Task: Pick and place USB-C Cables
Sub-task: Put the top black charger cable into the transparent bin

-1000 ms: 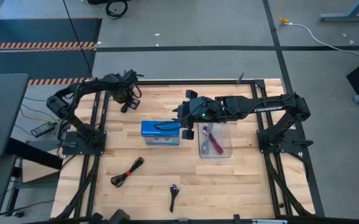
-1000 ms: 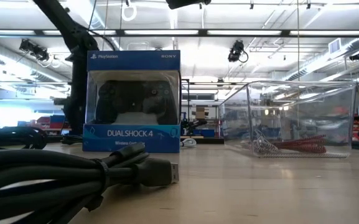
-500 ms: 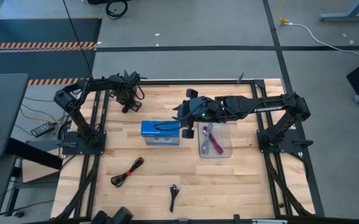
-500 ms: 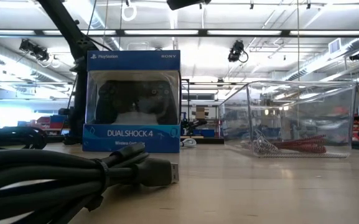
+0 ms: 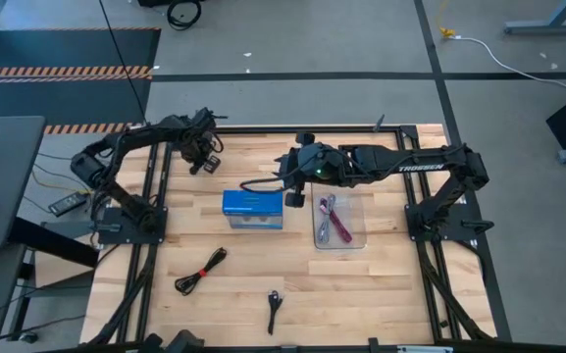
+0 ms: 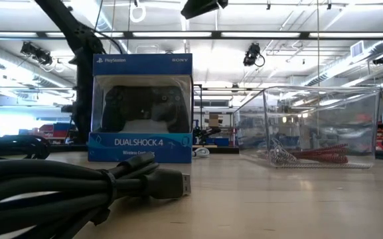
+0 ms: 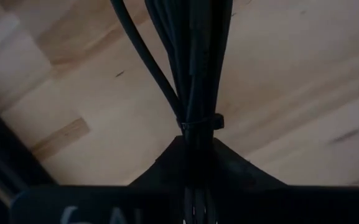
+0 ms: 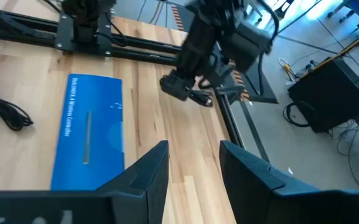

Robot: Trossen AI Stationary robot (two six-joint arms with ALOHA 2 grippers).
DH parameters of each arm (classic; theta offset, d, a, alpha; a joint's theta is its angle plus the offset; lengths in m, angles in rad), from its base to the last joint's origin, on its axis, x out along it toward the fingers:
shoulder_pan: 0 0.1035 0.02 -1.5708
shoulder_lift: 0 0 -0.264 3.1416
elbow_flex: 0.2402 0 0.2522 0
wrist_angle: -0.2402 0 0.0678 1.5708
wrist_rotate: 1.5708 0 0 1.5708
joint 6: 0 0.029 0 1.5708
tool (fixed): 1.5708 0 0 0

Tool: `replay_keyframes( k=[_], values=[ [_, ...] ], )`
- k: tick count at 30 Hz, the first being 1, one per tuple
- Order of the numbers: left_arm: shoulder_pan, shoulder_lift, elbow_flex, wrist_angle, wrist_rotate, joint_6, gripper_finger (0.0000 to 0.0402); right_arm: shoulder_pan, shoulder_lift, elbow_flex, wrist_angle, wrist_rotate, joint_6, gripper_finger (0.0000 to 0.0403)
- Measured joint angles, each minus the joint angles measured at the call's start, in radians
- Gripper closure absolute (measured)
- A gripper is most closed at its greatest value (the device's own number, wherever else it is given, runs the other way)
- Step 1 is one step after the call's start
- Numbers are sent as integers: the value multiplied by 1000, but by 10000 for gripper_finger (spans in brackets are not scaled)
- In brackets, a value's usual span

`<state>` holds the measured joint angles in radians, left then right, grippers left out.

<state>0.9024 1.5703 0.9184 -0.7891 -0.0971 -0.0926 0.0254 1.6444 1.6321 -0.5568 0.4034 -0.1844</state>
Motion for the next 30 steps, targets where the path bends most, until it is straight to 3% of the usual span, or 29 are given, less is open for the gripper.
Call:
replay_keyframes(
  k=[5,15,19,23,26,30],
  values=[
    [0,-118,0,-38,15,0,343,-27,0,0,-13,0,-2,254],
    [-31,-419,0,-15,163,12,347,-83,0,0,-31,0,-5,254],
    [-51,-550,0,96,253,25,346,-93,0,0,83,-31,-20,254],
    [-81,-666,1,258,378,-13,346,-93,0,0,201,-161,-19,254],
    [-112,-722,2,358,479,-35,346,-92,0,0,276,-197,-18,254],
    [-183,-753,2,428,523,-52,345,-93,0,0,371,-223,-18,254]
  ],
)
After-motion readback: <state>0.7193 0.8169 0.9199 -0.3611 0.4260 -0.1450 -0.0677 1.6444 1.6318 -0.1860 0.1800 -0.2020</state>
